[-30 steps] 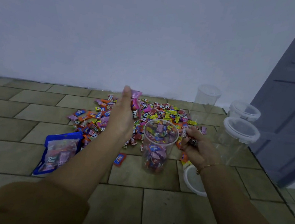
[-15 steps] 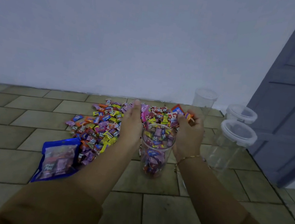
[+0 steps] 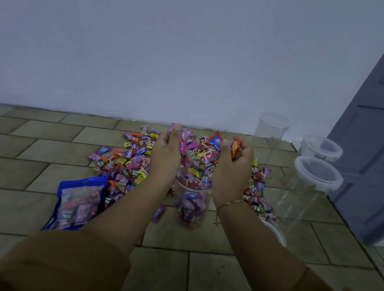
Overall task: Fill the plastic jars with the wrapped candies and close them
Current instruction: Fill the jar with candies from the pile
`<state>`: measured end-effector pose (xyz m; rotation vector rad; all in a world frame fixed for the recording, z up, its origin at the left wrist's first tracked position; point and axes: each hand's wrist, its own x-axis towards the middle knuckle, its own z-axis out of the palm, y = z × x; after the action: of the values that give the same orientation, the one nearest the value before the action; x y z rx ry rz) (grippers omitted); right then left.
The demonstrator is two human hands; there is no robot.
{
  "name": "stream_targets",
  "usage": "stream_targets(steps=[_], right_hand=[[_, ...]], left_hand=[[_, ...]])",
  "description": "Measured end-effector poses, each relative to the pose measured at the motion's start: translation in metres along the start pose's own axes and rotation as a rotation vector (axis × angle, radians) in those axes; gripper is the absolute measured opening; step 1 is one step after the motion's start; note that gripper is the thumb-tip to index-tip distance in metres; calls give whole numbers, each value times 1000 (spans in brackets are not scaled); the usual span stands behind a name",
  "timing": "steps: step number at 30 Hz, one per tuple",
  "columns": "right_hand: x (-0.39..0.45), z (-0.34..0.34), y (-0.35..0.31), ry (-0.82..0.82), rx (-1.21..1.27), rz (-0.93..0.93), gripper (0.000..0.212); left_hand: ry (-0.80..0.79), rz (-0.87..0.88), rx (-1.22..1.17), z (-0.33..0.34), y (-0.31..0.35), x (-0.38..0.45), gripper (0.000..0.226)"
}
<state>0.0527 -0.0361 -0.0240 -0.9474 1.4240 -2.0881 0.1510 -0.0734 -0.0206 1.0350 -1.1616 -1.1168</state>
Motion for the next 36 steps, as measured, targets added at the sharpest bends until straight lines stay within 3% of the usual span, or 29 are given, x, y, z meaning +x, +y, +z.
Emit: stream_targets(steps=[9, 14, 20, 24, 28, 32, 36], right_hand=[[-1, 14, 5, 8, -88, -28, 25], [-4, 23, 7, 32, -80, -29, 24], [-6, 34, 9, 53, -94, -28, 13], [-8, 34, 10, 76, -117, -37, 12], [-8, 34, 11, 90, -132, -36, 18], [-10, 36, 12, 65, -117, -40, 3], [-9, 36, 11, 41, -120, -68, 4]], left_hand=[[68, 95, 57, -9, -5, 8, 54], [39, 83, 100, -15, -2, 10, 29], [-64, 44, 40, -24, -6, 18, 22], [-91, 30, -58, -26, -9, 15, 37], [-9, 23, -58, -24, -5, 11, 16], [-13, 25, -129, -24, -6, 12, 33], [-17, 57, -138, -22, -6, 12, 47]])
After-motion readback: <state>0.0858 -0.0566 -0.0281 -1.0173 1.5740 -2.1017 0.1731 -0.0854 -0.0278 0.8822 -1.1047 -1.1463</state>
